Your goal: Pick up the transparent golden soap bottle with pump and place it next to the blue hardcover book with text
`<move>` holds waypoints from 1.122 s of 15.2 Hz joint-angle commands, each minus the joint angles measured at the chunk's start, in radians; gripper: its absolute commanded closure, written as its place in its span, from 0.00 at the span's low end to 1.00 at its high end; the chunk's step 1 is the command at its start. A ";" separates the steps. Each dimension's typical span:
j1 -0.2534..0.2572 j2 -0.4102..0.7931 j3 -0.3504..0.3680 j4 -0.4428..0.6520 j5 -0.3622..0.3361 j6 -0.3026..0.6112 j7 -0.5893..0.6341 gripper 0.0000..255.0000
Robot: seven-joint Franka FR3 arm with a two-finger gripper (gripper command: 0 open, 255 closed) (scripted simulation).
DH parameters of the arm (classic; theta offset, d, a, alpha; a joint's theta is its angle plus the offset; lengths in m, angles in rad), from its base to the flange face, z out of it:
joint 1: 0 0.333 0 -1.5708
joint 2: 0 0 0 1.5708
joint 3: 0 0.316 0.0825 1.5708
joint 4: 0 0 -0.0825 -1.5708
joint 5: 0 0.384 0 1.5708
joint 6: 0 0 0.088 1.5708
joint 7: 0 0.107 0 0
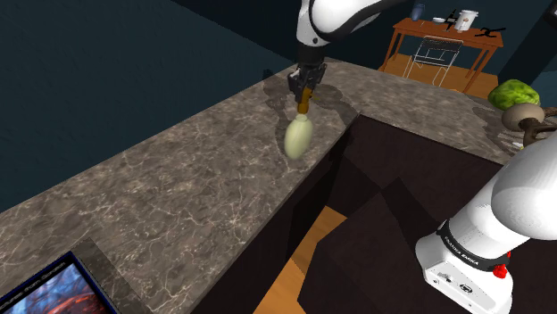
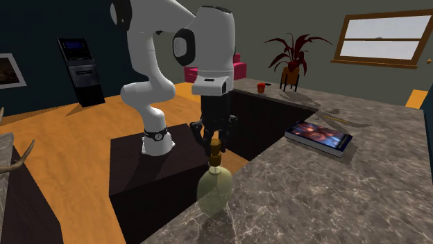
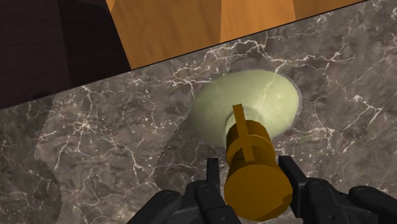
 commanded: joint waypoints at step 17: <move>0.000 -0.043 -0.003 0.197 0.015 -0.238 -0.023 1.00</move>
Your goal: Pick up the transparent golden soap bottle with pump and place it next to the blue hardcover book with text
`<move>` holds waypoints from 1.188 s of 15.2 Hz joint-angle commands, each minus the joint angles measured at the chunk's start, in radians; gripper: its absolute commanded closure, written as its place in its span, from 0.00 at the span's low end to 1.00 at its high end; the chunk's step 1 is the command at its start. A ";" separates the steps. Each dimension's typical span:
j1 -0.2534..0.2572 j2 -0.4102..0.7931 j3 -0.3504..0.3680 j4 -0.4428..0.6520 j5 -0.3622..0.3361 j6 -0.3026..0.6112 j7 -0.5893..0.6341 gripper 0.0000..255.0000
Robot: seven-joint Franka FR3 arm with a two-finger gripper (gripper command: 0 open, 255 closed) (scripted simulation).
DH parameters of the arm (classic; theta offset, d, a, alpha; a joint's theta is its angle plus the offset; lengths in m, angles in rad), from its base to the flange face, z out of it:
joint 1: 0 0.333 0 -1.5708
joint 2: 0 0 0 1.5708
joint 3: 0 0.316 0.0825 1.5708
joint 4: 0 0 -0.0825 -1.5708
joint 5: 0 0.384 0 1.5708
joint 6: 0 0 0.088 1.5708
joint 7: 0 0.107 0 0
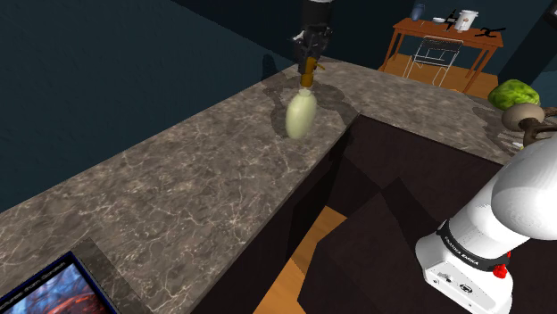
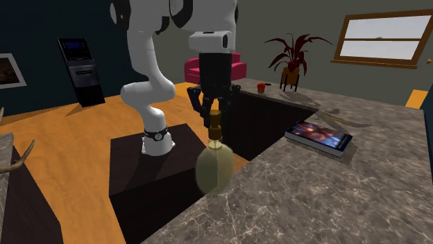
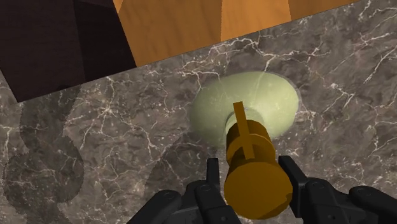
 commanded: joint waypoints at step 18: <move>0.000 0.026 0.002 0.286 -0.002 -0.260 -0.011 1.00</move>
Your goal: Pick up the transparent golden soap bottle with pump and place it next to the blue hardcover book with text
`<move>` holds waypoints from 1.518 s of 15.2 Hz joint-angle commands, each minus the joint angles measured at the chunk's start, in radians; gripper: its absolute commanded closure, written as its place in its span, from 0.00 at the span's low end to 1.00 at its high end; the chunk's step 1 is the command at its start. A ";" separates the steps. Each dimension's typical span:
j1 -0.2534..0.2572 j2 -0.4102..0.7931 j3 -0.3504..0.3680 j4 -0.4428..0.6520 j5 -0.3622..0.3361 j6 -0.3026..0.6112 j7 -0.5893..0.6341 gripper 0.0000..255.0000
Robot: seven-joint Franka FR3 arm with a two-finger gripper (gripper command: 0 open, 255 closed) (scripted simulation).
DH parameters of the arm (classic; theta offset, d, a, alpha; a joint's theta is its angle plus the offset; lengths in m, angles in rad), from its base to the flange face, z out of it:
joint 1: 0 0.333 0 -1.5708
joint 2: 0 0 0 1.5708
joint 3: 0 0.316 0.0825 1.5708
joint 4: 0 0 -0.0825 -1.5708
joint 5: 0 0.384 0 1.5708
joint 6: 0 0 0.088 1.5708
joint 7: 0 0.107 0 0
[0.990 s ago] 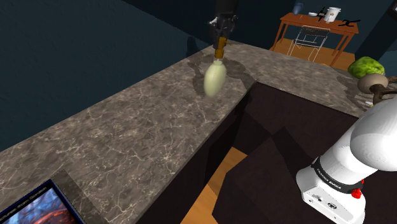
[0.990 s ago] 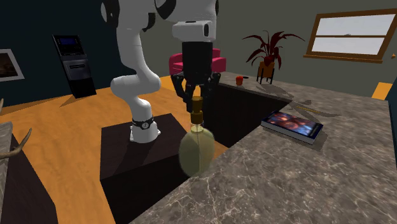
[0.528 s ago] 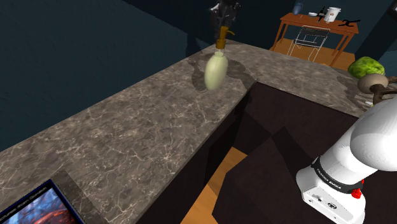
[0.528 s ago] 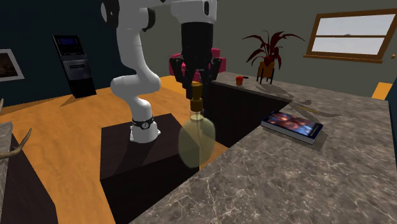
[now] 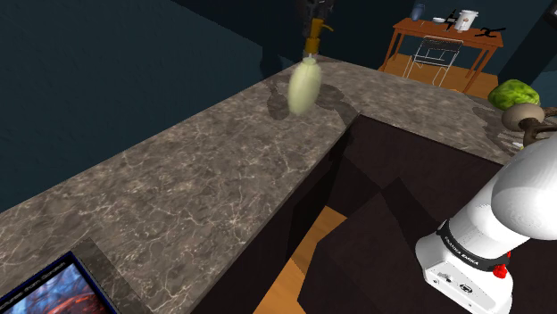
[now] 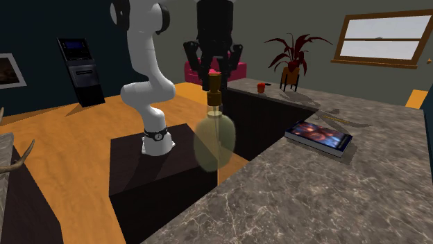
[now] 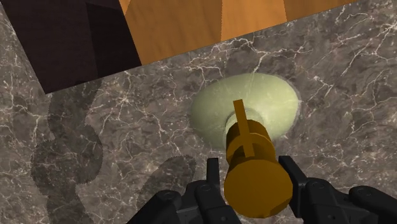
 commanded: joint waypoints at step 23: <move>0.021 0.200 0.020 0.599 -0.045 -0.402 0.001 1.00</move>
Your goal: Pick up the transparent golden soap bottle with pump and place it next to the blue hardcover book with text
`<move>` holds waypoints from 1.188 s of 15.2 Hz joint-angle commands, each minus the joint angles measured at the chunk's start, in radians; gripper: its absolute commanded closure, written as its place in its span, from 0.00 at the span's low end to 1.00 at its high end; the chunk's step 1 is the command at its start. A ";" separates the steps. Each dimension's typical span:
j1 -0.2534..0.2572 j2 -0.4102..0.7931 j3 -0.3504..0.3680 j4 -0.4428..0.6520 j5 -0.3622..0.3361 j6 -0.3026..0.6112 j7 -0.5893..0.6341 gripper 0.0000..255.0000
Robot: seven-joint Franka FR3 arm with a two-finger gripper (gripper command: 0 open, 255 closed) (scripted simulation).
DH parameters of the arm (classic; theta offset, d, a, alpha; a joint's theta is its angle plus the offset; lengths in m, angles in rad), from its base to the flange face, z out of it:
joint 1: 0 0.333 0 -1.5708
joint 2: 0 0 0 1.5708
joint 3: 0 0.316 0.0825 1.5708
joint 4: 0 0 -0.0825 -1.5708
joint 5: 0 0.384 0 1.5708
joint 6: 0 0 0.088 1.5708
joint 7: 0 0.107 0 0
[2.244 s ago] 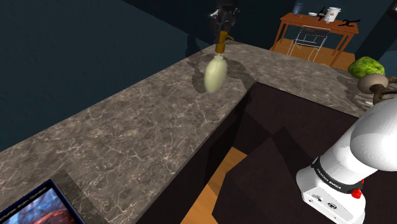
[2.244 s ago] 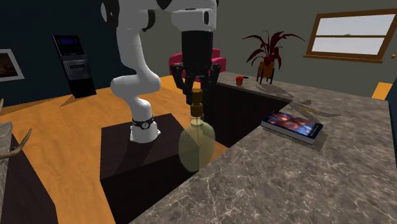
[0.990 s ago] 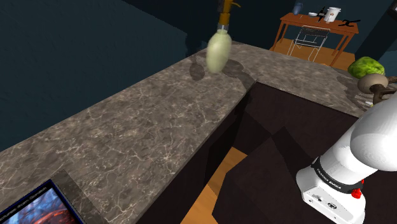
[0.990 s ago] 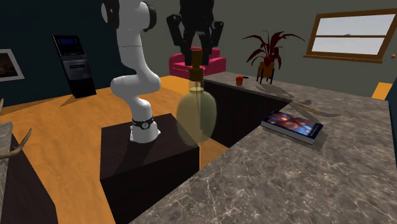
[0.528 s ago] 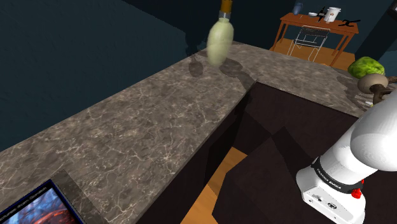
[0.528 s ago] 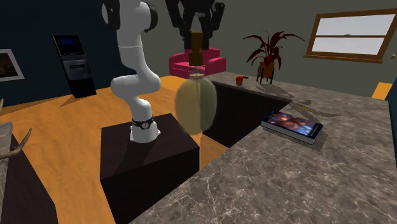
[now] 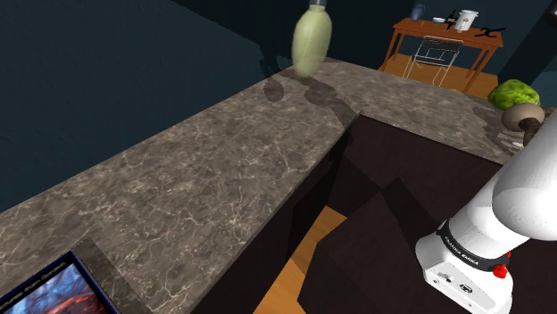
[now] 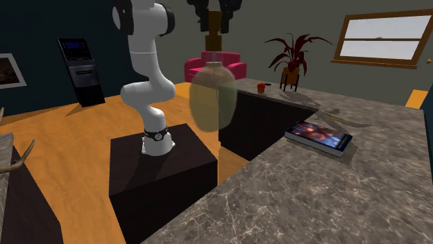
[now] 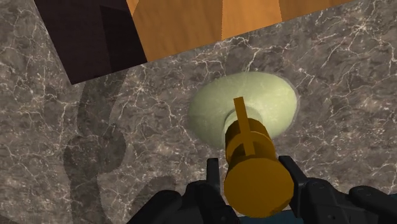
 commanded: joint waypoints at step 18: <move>0.198 -0.051 0.180 -0.277 -0.018 0.191 0.397 1.00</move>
